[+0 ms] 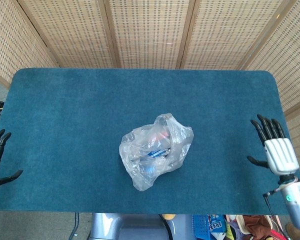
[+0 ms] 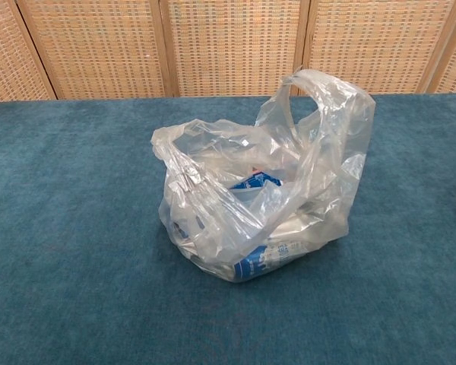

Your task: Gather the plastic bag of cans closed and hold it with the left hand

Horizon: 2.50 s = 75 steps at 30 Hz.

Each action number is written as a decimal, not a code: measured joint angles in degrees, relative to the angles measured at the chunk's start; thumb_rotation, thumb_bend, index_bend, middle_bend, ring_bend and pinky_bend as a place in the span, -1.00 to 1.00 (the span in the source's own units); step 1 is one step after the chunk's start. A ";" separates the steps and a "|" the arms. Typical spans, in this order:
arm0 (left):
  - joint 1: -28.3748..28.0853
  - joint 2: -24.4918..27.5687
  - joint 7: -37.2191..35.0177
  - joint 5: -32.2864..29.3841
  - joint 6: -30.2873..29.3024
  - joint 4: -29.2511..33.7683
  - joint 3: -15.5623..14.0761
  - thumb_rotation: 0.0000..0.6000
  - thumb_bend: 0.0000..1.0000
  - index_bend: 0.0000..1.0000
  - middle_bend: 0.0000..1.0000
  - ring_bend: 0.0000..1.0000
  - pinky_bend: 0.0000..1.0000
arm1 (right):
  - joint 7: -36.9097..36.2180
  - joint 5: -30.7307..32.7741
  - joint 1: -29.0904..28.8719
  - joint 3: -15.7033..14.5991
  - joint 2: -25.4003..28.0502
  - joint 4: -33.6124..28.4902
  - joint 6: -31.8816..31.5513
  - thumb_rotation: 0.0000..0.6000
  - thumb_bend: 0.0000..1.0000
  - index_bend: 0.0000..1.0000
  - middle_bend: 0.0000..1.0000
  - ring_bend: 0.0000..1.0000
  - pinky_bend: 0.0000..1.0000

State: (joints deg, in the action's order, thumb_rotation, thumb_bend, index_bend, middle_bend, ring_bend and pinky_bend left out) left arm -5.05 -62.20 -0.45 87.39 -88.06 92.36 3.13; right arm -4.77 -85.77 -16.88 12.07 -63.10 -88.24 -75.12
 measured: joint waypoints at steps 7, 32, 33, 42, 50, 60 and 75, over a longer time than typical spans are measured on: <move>-0.25 0.17 0.82 -1.18 0.94 1.04 0.32 1.00 -0.75 -1.00 -1.00 -1.00 -1.00 | -3.04 8.91 -10.82 5.87 -1.29 2.72 13.20 1.00 -1.00 -1.00 -1.00 -1.00 -1.00; -1.11 -1.07 2.81 -5.86 3.15 0.17 2.10 1.00 -0.75 -1.00 -1.00 -1.00 -1.00 | -4.76 21.33 -29.64 9.57 -21.04 12.68 30.22 1.00 -1.00 -1.00 -1.00 -1.00 -1.00; -1.13 -1.13 2.90 -5.89 3.18 0.11 2.11 1.00 -0.75 -1.00 -1.00 -1.00 -1.00 | -4.85 21.53 -29.98 9.73 -21.57 13.12 30.17 1.00 -1.00 -1.00 -1.00 -1.00 -1.00; -1.37 -1.21 2.94 -6.33 3.48 0.17 2.42 1.00 -0.75 -1.00 -1.00 -1.00 -1.00 | -5.16 25.08 -32.35 11.06 -25.79 15.53 29.64 1.00 -1.00 -1.00 -1.00 -1.00 -1.00; -1.52 -1.21 3.11 -6.19 3.65 0.44 2.37 1.00 -0.75 -1.00 -1.00 -1.00 -1.00 | -9.87 25.48 -32.39 12.57 -26.84 13.76 29.02 1.00 -1.00 -1.00 -1.00 -1.00 -1.00; -1.46 -0.81 2.36 -6.07 3.49 0.72 2.41 1.00 -0.75 -1.00 -1.00 -1.00 -1.00 | -11.17 22.24 -32.95 13.52 -29.36 11.80 23.81 1.00 -1.00 -1.00 -1.00 -1.00 -1.00; -1.36 -0.23 1.26 -6.21 3.56 0.97 2.49 1.00 -0.75 -1.00 -1.00 -1.00 -1.00 | -4.21 18.68 -35.03 8.26 -31.62 16.41 24.81 1.00 -1.00 -1.00 -1.00 -1.00 -1.00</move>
State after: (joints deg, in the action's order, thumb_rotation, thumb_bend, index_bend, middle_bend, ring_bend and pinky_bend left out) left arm -6.41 -62.43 0.81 81.18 -84.50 93.33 5.62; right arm -8.99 -67.10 -51.91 20.33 -94.71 -71.83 -50.32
